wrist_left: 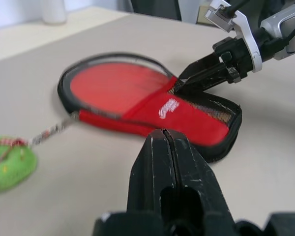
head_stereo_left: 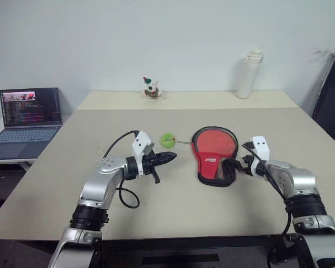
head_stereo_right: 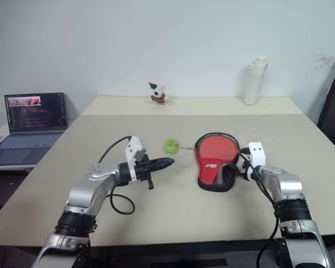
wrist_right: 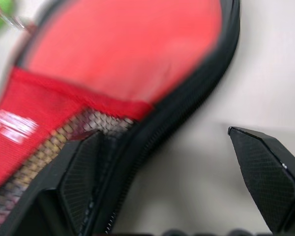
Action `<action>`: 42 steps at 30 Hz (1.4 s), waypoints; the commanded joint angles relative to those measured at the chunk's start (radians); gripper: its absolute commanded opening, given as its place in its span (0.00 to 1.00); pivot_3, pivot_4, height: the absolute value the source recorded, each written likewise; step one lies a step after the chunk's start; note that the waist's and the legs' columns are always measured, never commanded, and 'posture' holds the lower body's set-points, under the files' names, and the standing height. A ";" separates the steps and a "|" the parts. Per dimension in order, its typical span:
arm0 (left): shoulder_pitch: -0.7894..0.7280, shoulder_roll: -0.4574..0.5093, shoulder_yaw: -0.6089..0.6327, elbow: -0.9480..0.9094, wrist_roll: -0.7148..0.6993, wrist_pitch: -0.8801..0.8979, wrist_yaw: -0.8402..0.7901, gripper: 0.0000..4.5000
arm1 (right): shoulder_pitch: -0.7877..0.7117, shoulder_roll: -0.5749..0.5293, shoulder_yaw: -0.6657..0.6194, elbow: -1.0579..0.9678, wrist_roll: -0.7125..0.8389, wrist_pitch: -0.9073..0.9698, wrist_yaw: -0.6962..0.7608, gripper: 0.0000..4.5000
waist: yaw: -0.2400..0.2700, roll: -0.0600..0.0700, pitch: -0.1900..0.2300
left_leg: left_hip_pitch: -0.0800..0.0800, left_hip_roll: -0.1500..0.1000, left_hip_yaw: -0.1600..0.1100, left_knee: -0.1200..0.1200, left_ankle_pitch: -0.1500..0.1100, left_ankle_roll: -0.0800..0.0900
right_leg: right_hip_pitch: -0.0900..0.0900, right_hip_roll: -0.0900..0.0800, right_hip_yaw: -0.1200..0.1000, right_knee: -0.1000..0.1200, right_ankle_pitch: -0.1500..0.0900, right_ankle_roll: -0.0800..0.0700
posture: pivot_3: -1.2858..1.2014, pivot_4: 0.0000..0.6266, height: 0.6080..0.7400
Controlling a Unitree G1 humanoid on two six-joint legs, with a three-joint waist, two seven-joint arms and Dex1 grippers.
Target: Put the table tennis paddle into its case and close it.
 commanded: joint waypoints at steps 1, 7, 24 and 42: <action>-0.006 0.010 0.017 -0.066 -0.026 0.007 0.012 0.00 | -0.022 0.000 0.013 0.036 -0.026 -0.025 0.029 1.00 | -0.002 0.000 0.000 | 0.000 0.000 0.000 0.000 0.000 0.000 | 0.000 0.000 0.000 0.000 0.000 0.000 | 0.52 0.24 1.00; 0.011 0.023 0.014 -0.085 -0.029 0.009 0.018 0.00 | -0.026 0.026 0.045 0.025 -0.019 0.030 0.094 0.96 | -0.006 0.000 0.000 | 0.002 0.001 0.004 0.000 0.000 0.000 | 0.000 0.001 0.001 0.001 0.000 0.000 | 0.52 0.24 1.00; 0.082 0.098 0.017 -0.139 -0.074 0.042 -0.052 0.00 | -0.117 0.128 0.028 0.195 -0.011 0.094 0.140 0.00 | -0.027 -0.007 -0.006 | 0.006 0.005 0.006 0.000 0.000 0.000 | 0.001 0.005 0.004 0.004 0.000 -0.001 | 0.52 0.24 1.00; 0.376 0.353 0.010 -0.403 -0.194 0.115 -0.265 0.00 | 0.010 0.215 0.069 -0.317 0.159 0.482 0.178 0.00 | -0.031 -0.007 -0.005 | 0.004 0.006 0.004 -0.002 -0.001 0.000 | -0.005 0.005 0.004 0.009 -0.004 -0.002 | 0.52 0.24 1.00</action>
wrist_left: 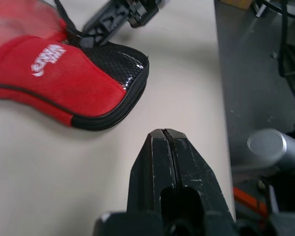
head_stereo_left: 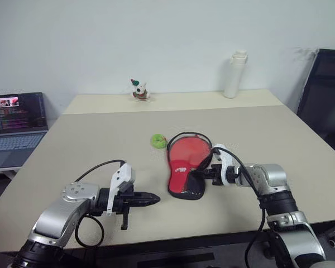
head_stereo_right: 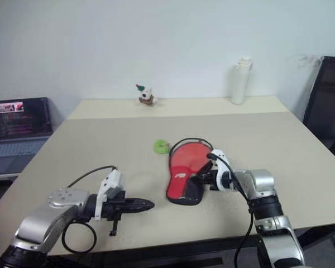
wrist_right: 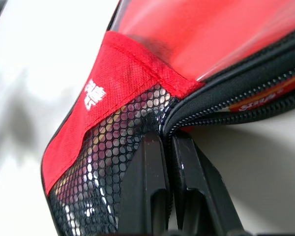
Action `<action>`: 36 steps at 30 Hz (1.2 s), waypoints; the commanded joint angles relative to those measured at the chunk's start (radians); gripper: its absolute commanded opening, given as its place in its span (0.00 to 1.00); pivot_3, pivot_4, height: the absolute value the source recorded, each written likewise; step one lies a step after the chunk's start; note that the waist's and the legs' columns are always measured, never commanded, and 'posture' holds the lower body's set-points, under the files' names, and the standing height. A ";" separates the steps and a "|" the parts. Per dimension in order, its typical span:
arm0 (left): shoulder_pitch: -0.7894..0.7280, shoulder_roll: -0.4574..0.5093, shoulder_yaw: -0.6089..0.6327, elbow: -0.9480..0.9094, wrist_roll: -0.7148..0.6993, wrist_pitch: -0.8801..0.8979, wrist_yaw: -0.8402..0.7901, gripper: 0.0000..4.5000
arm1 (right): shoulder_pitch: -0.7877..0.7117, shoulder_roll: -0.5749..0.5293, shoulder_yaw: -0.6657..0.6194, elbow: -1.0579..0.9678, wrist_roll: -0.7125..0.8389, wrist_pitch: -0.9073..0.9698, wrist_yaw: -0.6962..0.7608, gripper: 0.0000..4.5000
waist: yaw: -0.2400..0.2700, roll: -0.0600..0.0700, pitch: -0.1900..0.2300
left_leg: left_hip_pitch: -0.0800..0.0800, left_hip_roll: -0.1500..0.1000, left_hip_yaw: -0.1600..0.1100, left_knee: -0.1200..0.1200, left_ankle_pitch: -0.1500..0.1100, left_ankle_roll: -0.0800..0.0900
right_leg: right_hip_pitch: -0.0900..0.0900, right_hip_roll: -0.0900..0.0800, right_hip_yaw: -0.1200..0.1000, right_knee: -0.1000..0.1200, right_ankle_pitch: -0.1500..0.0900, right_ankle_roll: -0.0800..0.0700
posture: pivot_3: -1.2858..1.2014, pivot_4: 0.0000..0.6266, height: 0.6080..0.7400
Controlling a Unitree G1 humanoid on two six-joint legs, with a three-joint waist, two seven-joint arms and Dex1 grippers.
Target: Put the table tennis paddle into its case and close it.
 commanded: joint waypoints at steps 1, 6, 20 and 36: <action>0.029 0.034 0.009 -0.077 -0.028 -0.003 -0.023 0.00 | 0.057 0.006 0.016 -0.163 0.067 0.085 0.000 0.00 | 0.002 0.000 0.000 | 0.000 0.000 0.000 0.000 0.000 0.000 | 0.000 0.000 0.000 0.000 0.000 0.000 | 0.52 0.24 1.00; 0.070 0.062 0.015 -0.113 -0.041 -0.003 -0.041 0.00 | 0.176 -0.004 0.014 -0.359 0.121 0.196 -0.028 0.00 | 0.003 0.000 0.000 | 0.000 0.000 0.000 0.000 0.000 0.000 | 0.000 -0.001 -0.001 -0.001 0.000 0.000 | 0.52 0.24 1.00; 0.062 0.073 -0.013 -0.085 -0.039 -0.025 -0.066 0.00 | 0.324 -0.062 -0.081 -0.545 0.170 0.317 -0.097 0.00 | 0.009 0.000 0.000 | -0.001 -0.001 -0.001 0.000 0.000 0.000 | 0.000 -0.002 -0.001 -0.001 -0.003 0.000 | 0.52 0.24 1.00; 0.063 0.058 -0.014 -0.089 -0.042 -0.031 -0.026 0.00 | 0.321 -0.073 -0.114 -0.572 0.173 0.301 -0.159 0.45 | 0.011 0.000 0.000 | 0.000 -0.002 -0.001 0.000 0.000 0.000 | 0.001 -0.002 -0.001 -0.001 -0.002 0.001 | 0.52 0.24 1.00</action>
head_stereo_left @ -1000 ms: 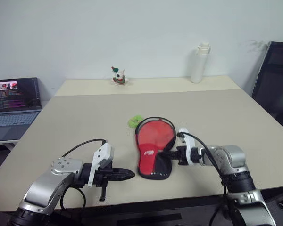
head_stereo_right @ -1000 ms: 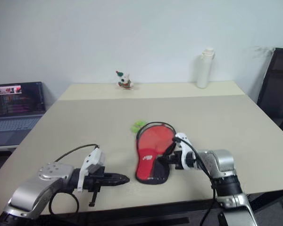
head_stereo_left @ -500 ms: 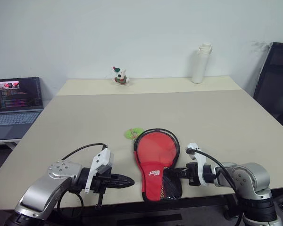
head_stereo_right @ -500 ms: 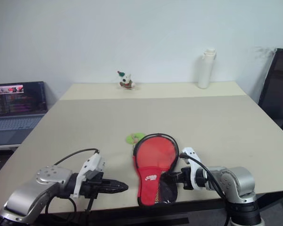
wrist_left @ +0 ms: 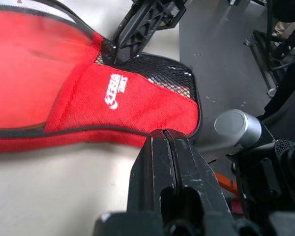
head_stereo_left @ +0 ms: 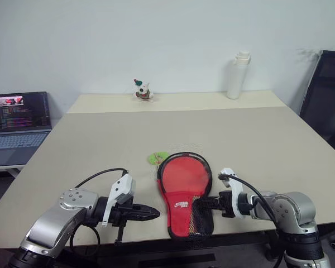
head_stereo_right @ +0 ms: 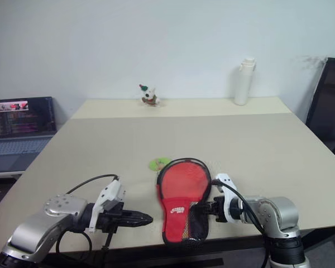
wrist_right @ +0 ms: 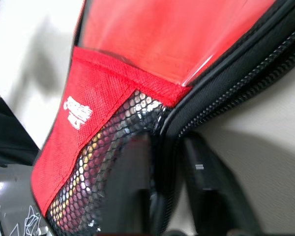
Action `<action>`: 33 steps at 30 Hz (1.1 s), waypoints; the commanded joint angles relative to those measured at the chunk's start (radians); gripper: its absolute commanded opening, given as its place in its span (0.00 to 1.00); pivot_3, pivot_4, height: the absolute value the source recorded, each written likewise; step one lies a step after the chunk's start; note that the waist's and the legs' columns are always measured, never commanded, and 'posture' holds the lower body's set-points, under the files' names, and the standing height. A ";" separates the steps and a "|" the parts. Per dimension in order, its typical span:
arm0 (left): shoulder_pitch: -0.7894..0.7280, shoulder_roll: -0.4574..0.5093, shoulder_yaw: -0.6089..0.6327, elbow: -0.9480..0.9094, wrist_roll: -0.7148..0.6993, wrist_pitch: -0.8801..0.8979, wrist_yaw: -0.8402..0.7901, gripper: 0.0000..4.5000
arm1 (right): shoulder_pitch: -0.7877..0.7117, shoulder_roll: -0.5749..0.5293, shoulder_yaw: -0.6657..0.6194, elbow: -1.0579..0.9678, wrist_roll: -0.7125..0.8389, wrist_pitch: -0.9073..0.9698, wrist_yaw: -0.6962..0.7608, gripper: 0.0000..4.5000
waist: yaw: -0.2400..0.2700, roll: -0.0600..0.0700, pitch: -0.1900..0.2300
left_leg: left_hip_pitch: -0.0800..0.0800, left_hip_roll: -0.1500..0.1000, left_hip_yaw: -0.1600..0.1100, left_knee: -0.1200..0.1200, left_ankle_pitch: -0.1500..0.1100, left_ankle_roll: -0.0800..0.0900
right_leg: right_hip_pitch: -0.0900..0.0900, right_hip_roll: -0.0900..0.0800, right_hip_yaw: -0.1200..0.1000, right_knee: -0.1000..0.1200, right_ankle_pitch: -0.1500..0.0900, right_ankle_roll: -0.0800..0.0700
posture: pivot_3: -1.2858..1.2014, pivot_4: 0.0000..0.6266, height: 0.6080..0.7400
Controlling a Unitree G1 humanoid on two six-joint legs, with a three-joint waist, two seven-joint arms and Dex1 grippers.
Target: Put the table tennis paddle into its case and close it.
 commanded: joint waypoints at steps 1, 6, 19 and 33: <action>0.001 -0.006 0.018 -0.028 -0.012 -0.007 0.021 0.00 | 0.010 -0.058 -0.048 -0.089 0.023 0.007 -0.005 0.54 | 0.002 0.000 0.000 | 0.000 0.000 0.000 0.000 0.000 0.000 | 0.000 0.000 0.000 0.000 0.000 0.000 | 0.52 0.24 1.00; -0.021 -0.043 0.062 -0.018 -0.038 0.039 0.117 0.00 | -0.022 -0.091 -0.113 -0.273 0.087 0.047 -0.006 0.91 | 0.014 0.000 0.000 | -0.001 0.000 0.000 0.000 0.000 0.000 | 0.000 -0.001 0.000 -0.001 0.000 0.000 | 0.52 0.24 1.00; -0.327 -0.165 0.062 0.327 0.116 0.006 0.351 0.20 | -0.092 -0.127 -0.102 -0.240 0.080 -0.070 -0.046 0.92 | 0.016 0.000 0.000 | -0.001 -0.001 -0.001 0.000 0.000 0.000 | 0.000 0.000 -0.002 -0.001 0.000 0.001 | 0.52 0.24 1.00; -0.739 -0.389 0.012 1.078 0.322 -0.160 0.479 1.00 | -0.136 -0.045 0.041 -0.170 0.051 -0.196 -0.102 0.92 | 0.017 -0.001 0.001 | -0.004 -0.002 0.000 0.000 -0.001 0.001 | 0.000 0.000 -0.003 -0.004 0.001 0.001 | 0.52 0.24 1.00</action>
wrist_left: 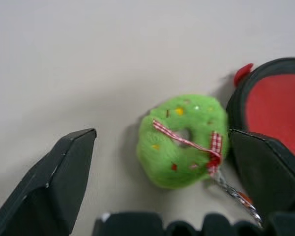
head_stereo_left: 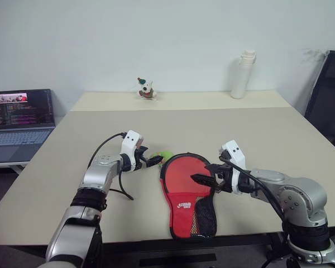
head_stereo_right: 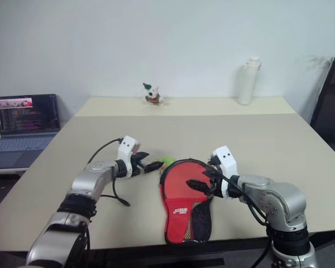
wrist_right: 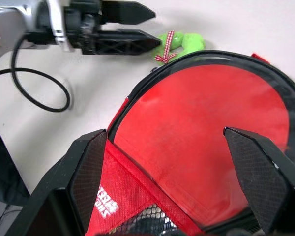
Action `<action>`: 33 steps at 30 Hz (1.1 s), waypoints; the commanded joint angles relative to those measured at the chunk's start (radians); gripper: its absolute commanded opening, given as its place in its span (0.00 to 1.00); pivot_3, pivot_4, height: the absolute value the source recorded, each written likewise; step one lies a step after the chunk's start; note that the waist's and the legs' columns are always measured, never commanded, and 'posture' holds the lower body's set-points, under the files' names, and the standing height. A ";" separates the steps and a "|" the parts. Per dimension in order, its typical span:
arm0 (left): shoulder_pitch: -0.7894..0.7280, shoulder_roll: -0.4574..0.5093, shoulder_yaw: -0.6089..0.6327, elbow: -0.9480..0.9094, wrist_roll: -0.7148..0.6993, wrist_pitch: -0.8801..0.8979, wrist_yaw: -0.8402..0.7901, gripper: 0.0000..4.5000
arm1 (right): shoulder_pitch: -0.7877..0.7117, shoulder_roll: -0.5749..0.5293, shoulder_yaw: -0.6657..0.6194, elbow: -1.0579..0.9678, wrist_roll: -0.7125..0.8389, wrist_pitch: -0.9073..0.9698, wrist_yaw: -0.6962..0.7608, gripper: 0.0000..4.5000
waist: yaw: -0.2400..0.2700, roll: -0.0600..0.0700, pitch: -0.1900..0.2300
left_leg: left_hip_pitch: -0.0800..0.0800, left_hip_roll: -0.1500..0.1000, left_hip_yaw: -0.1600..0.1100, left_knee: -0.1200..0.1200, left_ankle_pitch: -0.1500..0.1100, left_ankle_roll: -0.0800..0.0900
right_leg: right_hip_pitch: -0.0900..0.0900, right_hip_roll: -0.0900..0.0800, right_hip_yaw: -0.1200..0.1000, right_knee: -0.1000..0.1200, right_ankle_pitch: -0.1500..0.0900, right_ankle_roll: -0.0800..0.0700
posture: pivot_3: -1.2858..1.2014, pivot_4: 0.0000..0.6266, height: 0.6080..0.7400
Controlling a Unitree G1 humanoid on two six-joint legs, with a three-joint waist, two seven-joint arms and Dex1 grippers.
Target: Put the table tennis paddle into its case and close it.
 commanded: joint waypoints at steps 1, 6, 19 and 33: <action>-0.093 -0.023 -0.003 0.137 0.041 -0.069 -0.008 1.00 | -0.011 0.014 0.010 -0.024 0.000 -0.031 -0.014 0.92 | 0.001 0.000 0.000 | 0.000 0.000 0.000 0.000 0.000 0.000 | 0.000 0.000 0.000 0.000 0.000 0.000 | 0.52 0.24 1.00; -0.176 -0.059 -0.018 0.321 0.098 -0.120 -0.026 1.00 | -0.006 0.022 0.010 -0.028 0.003 -0.037 -0.034 0.92 | 0.001 0.000 0.000 | -0.001 0.000 0.001 0.000 0.000 0.000 | 0.000 0.000 -0.001 -0.001 0.000 0.000 | 0.52 0.24 1.00; -0.160 -0.076 0.001 0.381 0.131 -0.154 -0.081 0.24 | -0.086 0.057 0.210 0.177 -0.171 -0.304 -0.022 0.92 | 0.000 -0.001 0.000 | 0.000 0.000 0.002 0.000 0.000 0.000 | 0.001 0.000 0.000 -0.001 0.001 0.001 | 0.52 0.24 1.00; -0.145 -0.051 0.006 0.346 0.171 -0.172 0.000 0.00 | -0.026 0.135 0.349 0.465 -0.347 -0.469 0.020 0.92 | -0.002 -0.003 -0.002 | 0.002 0.001 0.002 0.000 0.000 0.000 | 0.001 0.000 0.001 0.000 0.001 0.001 | 0.52 0.24 1.00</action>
